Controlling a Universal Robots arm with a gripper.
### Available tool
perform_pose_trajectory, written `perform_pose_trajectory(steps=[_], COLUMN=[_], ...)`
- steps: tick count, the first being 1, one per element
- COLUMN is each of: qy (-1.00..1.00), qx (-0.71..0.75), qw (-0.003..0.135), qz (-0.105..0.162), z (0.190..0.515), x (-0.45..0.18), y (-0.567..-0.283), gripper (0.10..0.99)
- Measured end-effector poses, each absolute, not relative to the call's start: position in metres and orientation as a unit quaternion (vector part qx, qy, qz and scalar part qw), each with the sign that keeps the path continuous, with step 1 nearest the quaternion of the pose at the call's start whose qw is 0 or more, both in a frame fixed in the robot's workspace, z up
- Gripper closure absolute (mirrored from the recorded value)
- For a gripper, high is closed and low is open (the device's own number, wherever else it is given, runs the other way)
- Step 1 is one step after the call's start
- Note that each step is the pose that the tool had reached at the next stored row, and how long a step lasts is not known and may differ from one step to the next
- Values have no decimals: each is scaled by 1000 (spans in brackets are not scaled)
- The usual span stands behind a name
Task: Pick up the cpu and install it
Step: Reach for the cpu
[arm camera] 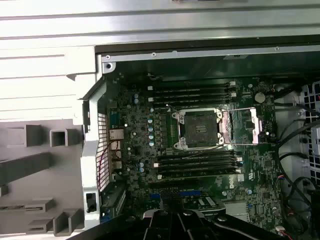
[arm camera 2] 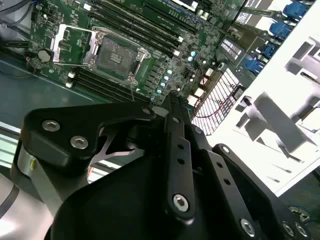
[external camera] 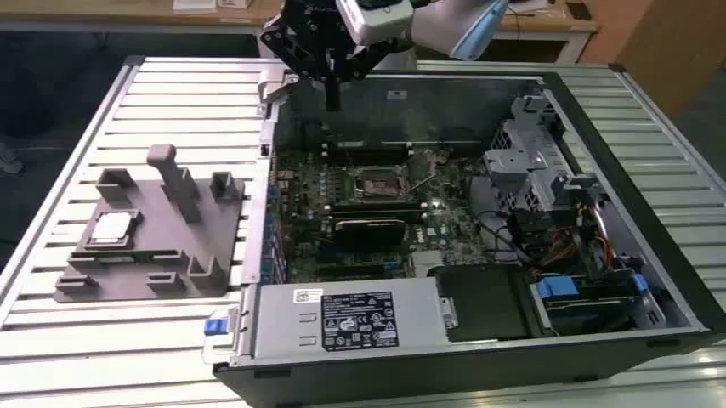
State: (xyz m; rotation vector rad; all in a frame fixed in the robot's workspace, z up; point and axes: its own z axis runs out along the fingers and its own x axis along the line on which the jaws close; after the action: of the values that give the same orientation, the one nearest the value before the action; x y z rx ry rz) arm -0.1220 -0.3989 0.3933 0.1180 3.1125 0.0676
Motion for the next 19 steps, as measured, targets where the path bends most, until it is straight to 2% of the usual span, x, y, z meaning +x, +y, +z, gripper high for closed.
perform_pose_trajectory(steps=[19], qy=[999], qx=[38], qw=[13], qz=[22], z=[393], x=[-132], y=[-399], gripper=[980])
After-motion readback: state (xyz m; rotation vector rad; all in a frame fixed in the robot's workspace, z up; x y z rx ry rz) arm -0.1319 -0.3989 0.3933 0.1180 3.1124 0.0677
